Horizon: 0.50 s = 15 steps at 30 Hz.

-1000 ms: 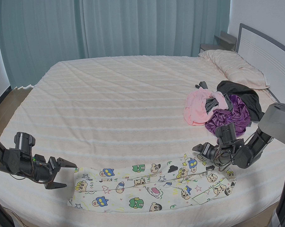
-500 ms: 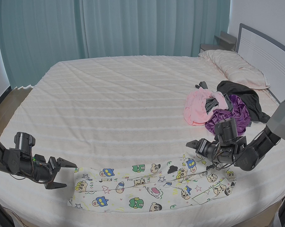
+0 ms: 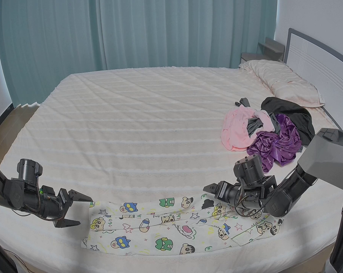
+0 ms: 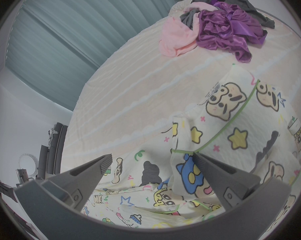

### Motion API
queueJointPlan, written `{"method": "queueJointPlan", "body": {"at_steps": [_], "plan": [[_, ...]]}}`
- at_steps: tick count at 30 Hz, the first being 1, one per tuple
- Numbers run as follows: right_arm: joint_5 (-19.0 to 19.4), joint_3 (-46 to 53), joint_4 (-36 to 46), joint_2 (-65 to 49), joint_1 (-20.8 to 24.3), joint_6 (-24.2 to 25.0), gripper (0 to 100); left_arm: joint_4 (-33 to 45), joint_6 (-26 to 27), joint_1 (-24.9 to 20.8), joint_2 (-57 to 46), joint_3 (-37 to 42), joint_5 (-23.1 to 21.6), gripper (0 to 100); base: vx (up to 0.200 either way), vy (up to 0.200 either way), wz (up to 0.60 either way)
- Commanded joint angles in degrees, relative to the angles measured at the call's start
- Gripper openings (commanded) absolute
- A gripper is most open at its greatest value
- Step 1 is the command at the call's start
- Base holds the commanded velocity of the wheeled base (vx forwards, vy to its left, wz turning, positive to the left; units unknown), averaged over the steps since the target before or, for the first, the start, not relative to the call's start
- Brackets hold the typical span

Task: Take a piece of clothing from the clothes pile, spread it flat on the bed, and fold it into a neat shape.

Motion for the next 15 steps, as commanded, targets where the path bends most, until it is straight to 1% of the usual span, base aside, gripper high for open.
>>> {"method": "queueJointPlan", "body": {"at_steps": [1,5,6,9,15], "plan": [[-0.09,-0.27,-0.14,0.39,0.2,0.25,100,-0.03,-0.03,0.03,0.08,0.01,-0.01,100,0.0,0.0,0.0],[-0.09,0.79,0.22,-5.59,-1.12,0.78,100,-0.03,-0.03,0.03,0.08,0.01,-0.01,100,0.0,0.0,0.0],[-0.09,0.79,0.22,-5.59,-1.12,0.78,100,-0.03,-0.03,0.03,0.08,0.01,-0.01,100,0.0,0.0,0.0],[-0.44,3.6,0.39,-9.98,-2.61,0.34,100,-0.03,-0.03,0.03,0.08,0.01,-0.01,100,0.0,0.0,0.0],[-0.79,6.41,-0.05,-10.51,-5.77,-0.28,100,-0.03,-0.29,-0.49,-0.45,-0.08,0.43,100,0.0,0.0,0.0]]}}
